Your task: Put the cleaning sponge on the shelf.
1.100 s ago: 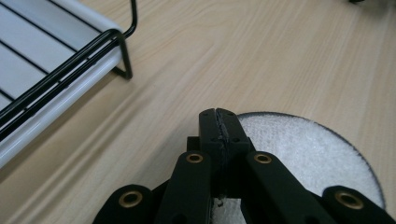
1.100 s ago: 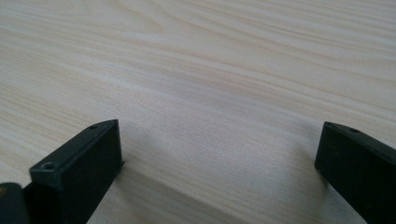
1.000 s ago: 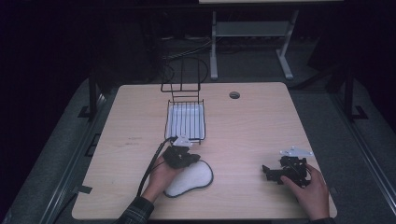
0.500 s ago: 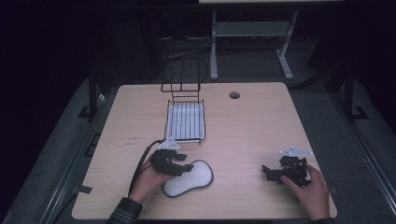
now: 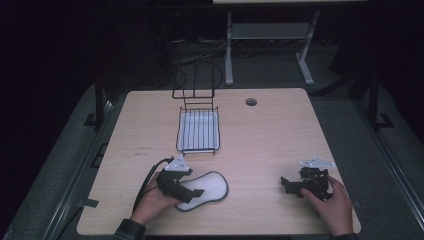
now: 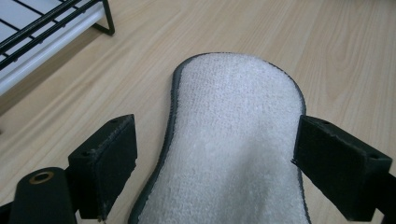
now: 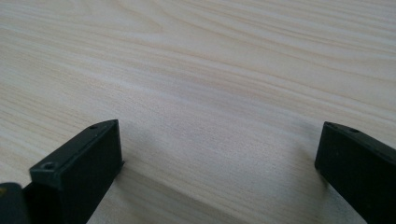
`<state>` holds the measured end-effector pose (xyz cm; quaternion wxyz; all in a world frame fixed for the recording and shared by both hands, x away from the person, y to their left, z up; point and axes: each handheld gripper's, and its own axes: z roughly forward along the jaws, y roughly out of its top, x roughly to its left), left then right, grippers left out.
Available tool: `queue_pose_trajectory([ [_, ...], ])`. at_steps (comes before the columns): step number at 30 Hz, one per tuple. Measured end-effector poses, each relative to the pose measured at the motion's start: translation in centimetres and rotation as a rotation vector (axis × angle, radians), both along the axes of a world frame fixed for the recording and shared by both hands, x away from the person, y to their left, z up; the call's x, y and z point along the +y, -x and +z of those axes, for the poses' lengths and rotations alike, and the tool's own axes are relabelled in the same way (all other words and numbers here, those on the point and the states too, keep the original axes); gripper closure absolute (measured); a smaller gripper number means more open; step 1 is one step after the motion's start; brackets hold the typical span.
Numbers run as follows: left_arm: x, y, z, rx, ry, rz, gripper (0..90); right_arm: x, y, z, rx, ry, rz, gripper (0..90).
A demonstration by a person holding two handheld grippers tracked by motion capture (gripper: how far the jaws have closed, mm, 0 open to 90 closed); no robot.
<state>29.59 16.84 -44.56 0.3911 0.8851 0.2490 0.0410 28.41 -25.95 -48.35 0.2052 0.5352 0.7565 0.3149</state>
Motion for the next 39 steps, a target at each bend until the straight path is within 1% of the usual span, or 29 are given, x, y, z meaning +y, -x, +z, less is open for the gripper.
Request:
queue_pose_trajectory([
  [4,-0.2,-0.1,-0.3,0.001,0.000,-0.012,12.8,0.0,0.0,0.0,0.000,0.000,0.000,0.2],
  [7,-0.7,-0.1,-0.6,0.007,-0.016,-0.030,12.8,0.0,0.0,0.0,0.000,0.000,0.000,0.2],
  [9,-0.8,-0.1,-0.7,0.008,-0.023,-0.032,12.8,0.0,0.0,0.0,0.000,0.000,0.000,0.2],
  [10,-0.9,-0.2,-0.9,0.006,-0.034,-0.040,12.8,0.0,0.0,0.0,0.000,0.000,0.000,0.2],
  [14,-1.2,-0.2,-1.2,0.015,-0.047,-0.047,12.8,0.0,0.0,0.0,0.000,0.000,0.000,0.2],
  [16,-1.4,-0.2,-1.5,0.017,-0.074,-0.058,12.7,0.0,0.0,0.0,0.000,0.000,0.000,0.2],
  [20,-1.6,-0.3,-1.7,0.018,-0.084,-0.073,12.7,0.0,0.0,0.0,0.000,0.000,0.000,0.2],
  [21,-1.7,-0.3,-1.9,0.022,-0.078,-0.068,12.7,0.0,0.0,0.0,0.000,0.000,0.000,0.2],
  [23,-1.6,-0.3,-1.9,0.020,-0.083,-0.072,12.7,0.0,0.0,0.0,0.000,0.000,0.000,0.2],
  [24,-1.6,-0.3,-2.0,0.019,-0.071,-0.065,12.7,0.0,0.0,0.0,0.000,0.000,0.000,0.2],
  [25,-1.5,-0.3,-2.1,0.028,-0.063,-0.061,12.6,0.0,0.0,0.0,0.000,0.000,0.000,0.2],
  [30,-1.6,-0.3,-2.1,0.021,-0.075,-0.074,12.7,0.0,0.0,0.0,0.000,0.000,0.000,0.2],
  [35,-1.7,-0.4,-2.0,0.030,-0.080,-0.078,13.0,0.0,0.0,0.0,0.000,0.000,0.000,0.2],
  [39,-1.7,-0.5,-1.8,0.027,-0.093,-0.099,16.0,0.0,0.0,0.0,0.000,0.000,0.000,0.2],
])
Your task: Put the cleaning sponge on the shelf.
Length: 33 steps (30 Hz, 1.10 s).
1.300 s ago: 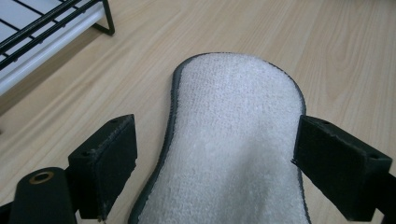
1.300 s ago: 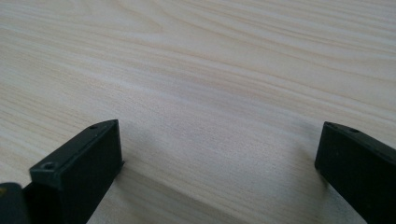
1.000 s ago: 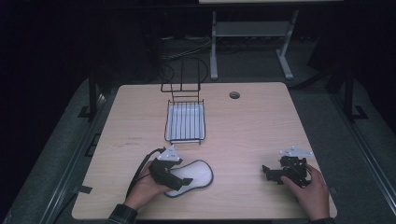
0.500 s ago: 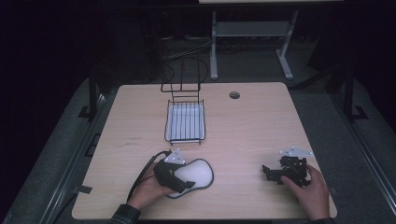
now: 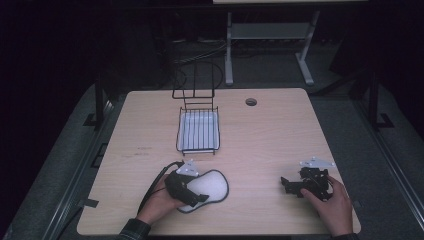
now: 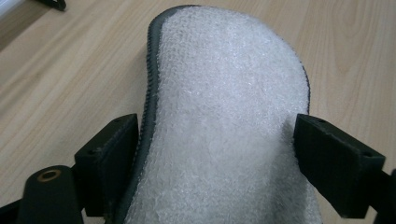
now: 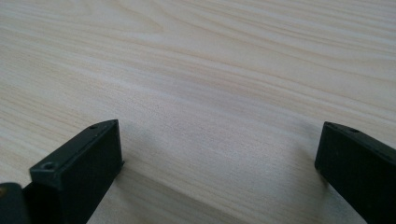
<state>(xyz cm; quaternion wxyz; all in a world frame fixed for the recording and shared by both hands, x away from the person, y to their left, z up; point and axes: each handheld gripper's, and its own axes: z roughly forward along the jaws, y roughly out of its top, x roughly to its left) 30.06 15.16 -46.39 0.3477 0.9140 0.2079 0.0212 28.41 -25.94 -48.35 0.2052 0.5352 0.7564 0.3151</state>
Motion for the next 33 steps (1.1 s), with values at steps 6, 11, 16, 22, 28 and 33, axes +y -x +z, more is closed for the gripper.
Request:
queue_pose_trajectory([
  [6,0.2,-0.2,0.1,0.025,0.015,0.000,20.6,0.0,0.0,0.0,0.000,0.000,0.000,0.2],
  [11,0.4,-0.2,0.4,0.038,0.020,-0.003,26.2,0.0,0.0,0.0,0.000,0.000,0.000,0.2],
  [16,0.6,-0.2,1.1,0.026,0.042,-0.015,34.2,0.0,0.0,0.0,0.000,0.000,0.000,0.2],
  [22,0.9,-0.3,1.5,0.039,0.070,-0.022,44.7,0.0,0.0,0.0,0.000,0.000,0.000,0.2],
  [28,1.2,-0.2,2.0,0.052,0.097,-0.026,52.4,0.0,0.0,0.0,0.000,0.000,0.000,0.2],
  [33,1.5,-0.4,2.4,0.070,0.117,-0.028,57.3,0.0,0.0,0.0,0.000,0.000,0.000,0.2],
])
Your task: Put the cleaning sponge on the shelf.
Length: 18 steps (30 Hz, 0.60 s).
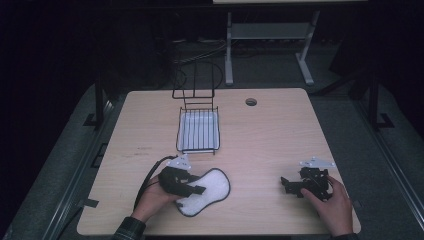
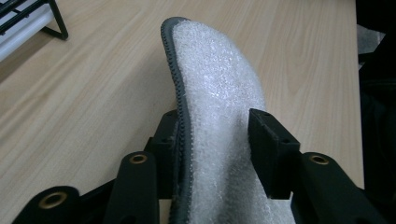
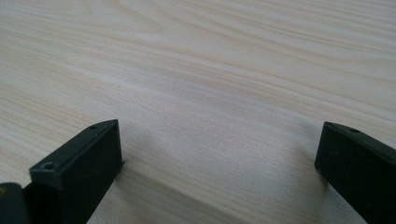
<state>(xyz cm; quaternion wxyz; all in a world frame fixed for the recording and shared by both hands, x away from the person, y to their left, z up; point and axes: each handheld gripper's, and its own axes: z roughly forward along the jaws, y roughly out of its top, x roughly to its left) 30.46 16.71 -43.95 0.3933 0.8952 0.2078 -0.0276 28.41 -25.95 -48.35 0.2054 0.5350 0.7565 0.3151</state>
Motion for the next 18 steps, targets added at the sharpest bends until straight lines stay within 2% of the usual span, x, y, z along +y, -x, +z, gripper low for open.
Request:
queue_pose_trajectory([
  [5,0.5,-0.1,0.4,0.017,0.034,0.008,63.2,0.0,0.0,0.0,0.000,0.000,0.000,0.2],
  [8,0.6,0.0,0.8,0.009,0.047,0.005,65.8,0.0,0.0,0.0,0.000,0.000,0.000,0.2],
  [18,0.9,0.0,1.6,0.013,0.074,0.011,71.3,0.0,0.0,0.0,0.000,0.000,0.000,0.2],
])
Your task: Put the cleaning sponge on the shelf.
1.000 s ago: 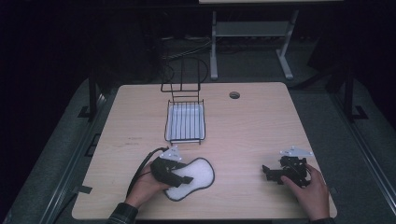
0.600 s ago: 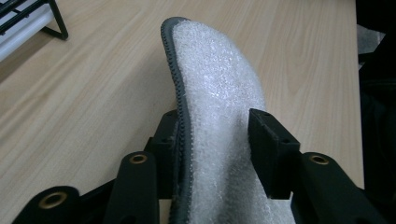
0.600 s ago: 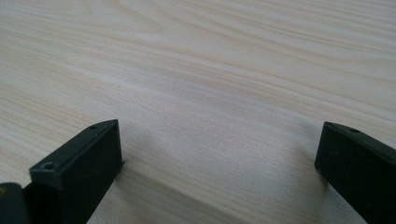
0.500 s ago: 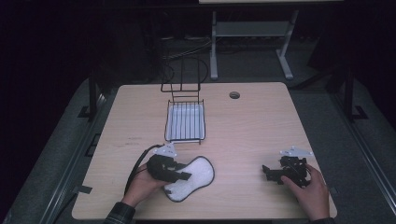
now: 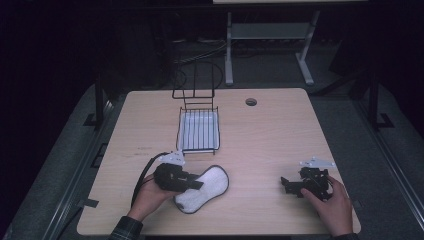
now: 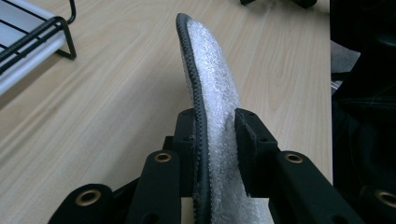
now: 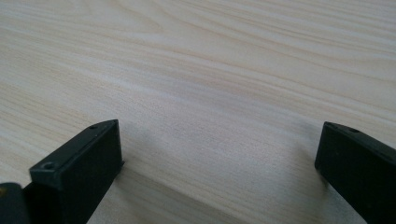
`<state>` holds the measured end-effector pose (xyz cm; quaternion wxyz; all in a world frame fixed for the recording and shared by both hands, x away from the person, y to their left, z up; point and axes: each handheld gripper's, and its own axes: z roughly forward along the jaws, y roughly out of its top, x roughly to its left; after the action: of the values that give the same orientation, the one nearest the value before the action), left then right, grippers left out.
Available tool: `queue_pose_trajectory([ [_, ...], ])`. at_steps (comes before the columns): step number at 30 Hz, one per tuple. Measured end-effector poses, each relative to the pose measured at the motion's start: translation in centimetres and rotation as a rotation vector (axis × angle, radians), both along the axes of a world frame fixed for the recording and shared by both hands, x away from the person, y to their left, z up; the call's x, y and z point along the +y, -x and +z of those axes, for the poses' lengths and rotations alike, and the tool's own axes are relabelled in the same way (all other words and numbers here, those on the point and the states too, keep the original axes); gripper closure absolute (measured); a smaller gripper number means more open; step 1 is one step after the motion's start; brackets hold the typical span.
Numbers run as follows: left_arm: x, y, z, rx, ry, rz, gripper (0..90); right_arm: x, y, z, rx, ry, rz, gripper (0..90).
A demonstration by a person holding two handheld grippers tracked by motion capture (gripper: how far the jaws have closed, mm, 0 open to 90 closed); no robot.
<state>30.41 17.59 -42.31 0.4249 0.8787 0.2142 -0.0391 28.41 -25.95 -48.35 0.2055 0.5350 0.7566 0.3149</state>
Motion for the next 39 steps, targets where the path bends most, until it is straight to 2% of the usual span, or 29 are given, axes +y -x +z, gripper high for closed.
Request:
queue_pose_trajectory([
  [7,0.1,0.3,0.8,0.001,0.004,0.006,77.6,0.0,0.0,0.0,0.000,0.000,0.000,0.2],
  [15,0.4,0.5,1.5,-0.027,-0.019,0.007,78.1,0.0,0.0,0.0,0.000,0.000,0.000,0.2],
  [21,1.8,0.2,1.9,-0.036,-0.004,0.063,77.8,0.0,0.0,0.0,0.000,0.000,0.000,0.2],
  [39,4.7,-0.1,3.1,-0.053,0.017,0.143,77.8,0.0,0.0,0.0,0.000,0.000,0.000,0.2],
])
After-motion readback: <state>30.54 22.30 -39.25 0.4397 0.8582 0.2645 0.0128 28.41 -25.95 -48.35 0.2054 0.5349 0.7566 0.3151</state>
